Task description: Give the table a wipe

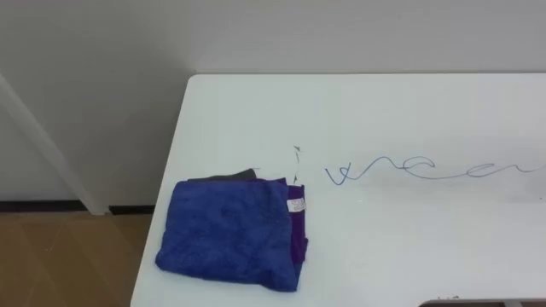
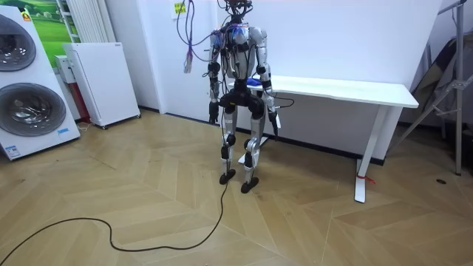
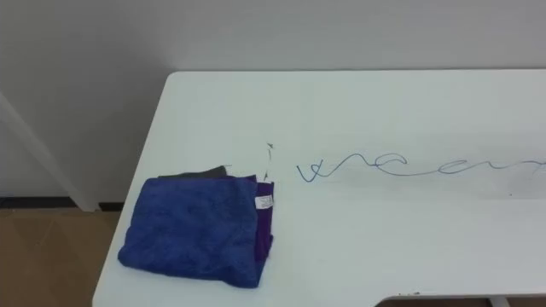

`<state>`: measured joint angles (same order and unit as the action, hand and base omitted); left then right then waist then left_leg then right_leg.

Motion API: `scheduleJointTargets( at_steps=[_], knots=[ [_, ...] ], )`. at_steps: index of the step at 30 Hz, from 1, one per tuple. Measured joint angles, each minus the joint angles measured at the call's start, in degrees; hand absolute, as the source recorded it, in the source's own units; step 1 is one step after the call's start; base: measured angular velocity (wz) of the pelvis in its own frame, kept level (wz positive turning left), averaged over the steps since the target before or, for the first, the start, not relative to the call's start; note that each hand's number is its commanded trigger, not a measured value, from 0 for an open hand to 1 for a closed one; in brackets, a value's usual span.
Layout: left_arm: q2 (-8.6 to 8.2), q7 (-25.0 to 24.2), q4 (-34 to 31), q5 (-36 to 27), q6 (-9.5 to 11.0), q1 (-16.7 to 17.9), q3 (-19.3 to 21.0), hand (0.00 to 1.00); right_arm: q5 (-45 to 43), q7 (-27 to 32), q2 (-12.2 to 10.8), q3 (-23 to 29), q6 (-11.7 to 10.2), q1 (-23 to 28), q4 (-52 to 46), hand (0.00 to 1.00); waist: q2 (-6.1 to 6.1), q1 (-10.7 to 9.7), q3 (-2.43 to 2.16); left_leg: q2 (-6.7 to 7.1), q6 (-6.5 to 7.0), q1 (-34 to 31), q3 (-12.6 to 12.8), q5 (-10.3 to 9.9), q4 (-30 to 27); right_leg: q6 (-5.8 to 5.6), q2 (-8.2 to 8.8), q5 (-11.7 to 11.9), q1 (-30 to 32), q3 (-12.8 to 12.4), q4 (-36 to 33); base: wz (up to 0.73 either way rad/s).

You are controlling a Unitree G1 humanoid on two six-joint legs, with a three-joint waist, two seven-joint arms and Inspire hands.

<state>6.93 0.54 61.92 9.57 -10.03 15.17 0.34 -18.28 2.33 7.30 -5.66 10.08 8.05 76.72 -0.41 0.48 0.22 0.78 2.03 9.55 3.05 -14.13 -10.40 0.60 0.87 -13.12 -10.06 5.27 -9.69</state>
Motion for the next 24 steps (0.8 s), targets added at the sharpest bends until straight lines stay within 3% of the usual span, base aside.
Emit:
scheduleJointTargets(
  at_steps=[14, 18, 20, 24],
  knots=[
    [0.0, 0.01, 0.0, -0.12, 0.0, -0.2, 0.0, 0.0, 0.25, -0.09, -0.01, -0.64, -0.03, -0.08, -0.21, 0.0, 0.06, -0.09, 0.01, -0.01, 0.0, -0.3, -0.24, 0.0, -0.29, 0.0, 0.11, 0.0, 0.0, 0.37, 0.01, 0.01],
    [-0.01, 0.02, 0.0, -0.02, 0.0, -0.2, 0.27, 0.0, 4.71, 0.01, -0.01, -0.78, -0.01, -0.06, 0.05, 0.0, -0.02, 0.03, 0.01, 0.0, 0.0, -0.09, -0.45, 0.0, -0.27, 0.0, 0.07, 0.0, -0.16, -0.13, -0.01, 0.0],
    [-0.03, 0.04, -0.21, 0.0, -0.01, -0.14, 0.92, 0.0, 8.37, 0.2, 0.0, 0.98, -0.04, 0.53, 0.19, 0.0, -0.07, -0.25, 0.03, 0.01, 0.0, 0.11, -0.21, 0.0, -0.31, -0.02, 0.09, -0.02, -0.46, -0.13, 0.0, 0.0],
    [0.4, 0.19, -0.65, -0.59, -0.23, 0.01, 4.64, 0.0, 20.1, 3.53, 0.28, 9.66, -0.09, 1.05, 1.32, 0.0, -0.36, -1.1, 0.14, 0.09, 0.0, 0.5, -0.33, 0.0, -0.31, -0.09, 0.03, -0.08, -1.13, -0.02, 0.23, 0.05]
  ],
)
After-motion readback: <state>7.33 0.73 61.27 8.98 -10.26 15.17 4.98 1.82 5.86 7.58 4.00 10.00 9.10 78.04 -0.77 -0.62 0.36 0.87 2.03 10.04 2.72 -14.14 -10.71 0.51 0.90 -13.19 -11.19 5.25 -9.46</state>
